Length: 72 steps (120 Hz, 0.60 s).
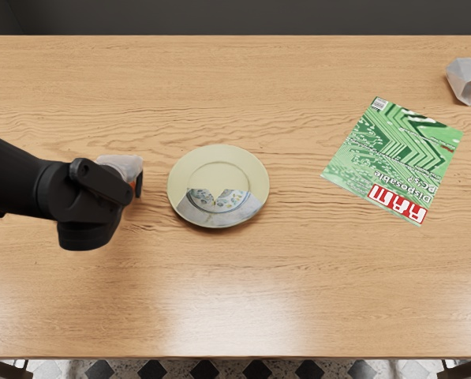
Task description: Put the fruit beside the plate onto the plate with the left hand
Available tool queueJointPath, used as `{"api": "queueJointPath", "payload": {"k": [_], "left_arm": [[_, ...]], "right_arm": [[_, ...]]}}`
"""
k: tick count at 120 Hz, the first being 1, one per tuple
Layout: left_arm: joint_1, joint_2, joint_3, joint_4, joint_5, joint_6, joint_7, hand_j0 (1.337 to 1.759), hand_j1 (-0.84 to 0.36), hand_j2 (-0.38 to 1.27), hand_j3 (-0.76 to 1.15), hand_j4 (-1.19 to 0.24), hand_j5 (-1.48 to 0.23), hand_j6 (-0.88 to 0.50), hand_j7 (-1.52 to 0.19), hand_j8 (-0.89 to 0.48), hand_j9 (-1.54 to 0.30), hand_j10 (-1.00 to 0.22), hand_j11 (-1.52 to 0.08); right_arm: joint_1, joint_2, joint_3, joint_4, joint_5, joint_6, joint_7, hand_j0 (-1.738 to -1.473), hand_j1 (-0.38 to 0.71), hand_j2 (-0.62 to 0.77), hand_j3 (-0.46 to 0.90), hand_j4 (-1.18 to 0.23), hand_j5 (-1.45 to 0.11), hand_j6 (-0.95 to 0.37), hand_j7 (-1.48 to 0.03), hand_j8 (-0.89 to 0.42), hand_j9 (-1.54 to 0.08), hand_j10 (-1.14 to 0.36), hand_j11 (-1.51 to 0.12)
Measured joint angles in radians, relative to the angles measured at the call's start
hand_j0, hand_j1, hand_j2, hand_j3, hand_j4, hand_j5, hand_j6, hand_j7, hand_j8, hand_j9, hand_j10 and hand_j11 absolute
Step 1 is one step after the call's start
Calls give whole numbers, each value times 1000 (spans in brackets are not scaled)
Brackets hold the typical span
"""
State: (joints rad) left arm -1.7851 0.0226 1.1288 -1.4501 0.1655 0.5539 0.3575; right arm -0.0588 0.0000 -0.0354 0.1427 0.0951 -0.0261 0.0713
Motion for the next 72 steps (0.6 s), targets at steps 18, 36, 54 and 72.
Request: {"api": "queueJointPath", "payload": {"k": [18, 36, 54, 72], "left_arm": [[-55, 22, -4, -7, -10, -3, -2, 1636, -438, 384, 2, -817, -1242, -203, -1196, -151, -1192, -418, -1221], [-124, 45, -10, -26, -35, -6, -1, 1638, -445, 434, 1, -818, -1246, -226, -1196, -159, -1197, -440, -1222], [-195, 54, -44, -40, -67, -77, -1, 1637, -452, 443, 1, -815, -1254, -213, -1199, -160, -1207, -434, -1225], [-257, 49, -98, -56, -97, -149, 0, 1638, -416, 405, 0, -811, -1265, -230, -1200, -170, -1214, -468, -1219]], "right_arm": [[0, 0, 0, 0, 0, 0, 0, -1658, -310, -6, 0, -33, -43, -33, -43, -33, -43, -33, -43], [0, 0, 0, 0, 0, 0, 0, -1658, -310, -6, 0, -33, -43, -33, -43, -33, -43, -33, -43], [0, 0, 0, 0, 0, 0, 0, -1658, -310, -6, 0, -33, -43, -33, -43, -33, -43, -33, -43], [0, 0, 0, 0, 0, 0, 0, -1658, -310, -7, 0, -33, -43, -33, -43, -33, -43, -33, -43]]}}
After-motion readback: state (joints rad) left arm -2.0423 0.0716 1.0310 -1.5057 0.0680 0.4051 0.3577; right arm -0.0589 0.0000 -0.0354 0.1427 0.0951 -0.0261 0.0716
